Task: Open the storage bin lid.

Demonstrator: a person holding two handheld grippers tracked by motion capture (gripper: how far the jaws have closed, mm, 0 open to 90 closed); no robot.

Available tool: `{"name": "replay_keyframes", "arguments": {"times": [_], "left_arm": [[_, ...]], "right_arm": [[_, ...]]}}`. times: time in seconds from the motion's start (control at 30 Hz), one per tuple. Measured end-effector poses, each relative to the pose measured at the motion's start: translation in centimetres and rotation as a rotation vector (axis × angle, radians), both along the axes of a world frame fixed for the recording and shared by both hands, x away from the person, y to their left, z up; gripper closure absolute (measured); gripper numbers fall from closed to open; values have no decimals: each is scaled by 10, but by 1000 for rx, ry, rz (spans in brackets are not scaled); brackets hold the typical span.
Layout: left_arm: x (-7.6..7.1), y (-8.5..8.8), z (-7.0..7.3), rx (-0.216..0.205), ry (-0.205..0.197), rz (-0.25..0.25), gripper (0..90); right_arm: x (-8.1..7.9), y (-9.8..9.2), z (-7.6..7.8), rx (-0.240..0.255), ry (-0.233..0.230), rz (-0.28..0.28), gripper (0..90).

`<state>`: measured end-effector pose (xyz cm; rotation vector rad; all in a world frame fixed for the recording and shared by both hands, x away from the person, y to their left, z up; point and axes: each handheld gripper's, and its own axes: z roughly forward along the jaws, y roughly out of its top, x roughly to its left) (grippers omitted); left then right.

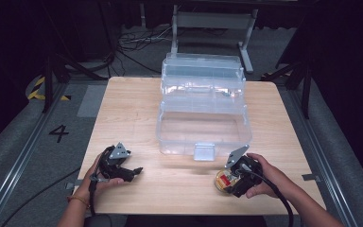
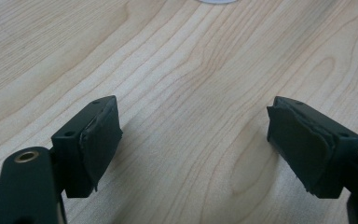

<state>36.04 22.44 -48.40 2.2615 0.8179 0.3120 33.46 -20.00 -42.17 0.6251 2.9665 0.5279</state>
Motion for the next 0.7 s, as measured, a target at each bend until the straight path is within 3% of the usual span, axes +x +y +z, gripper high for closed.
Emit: {"name": "replay_keyframes", "arguments": {"times": [0.47, 0.7], "left_arm": [[0, 0, 0, 0, 0, 0, 178], [0, 0, 0, 0, 0, 0, 177]], "right_arm": [[11, 15, -18, -109, 24, 7, 182], [13, 28, -29, -176, 24, 48, 197]]}}
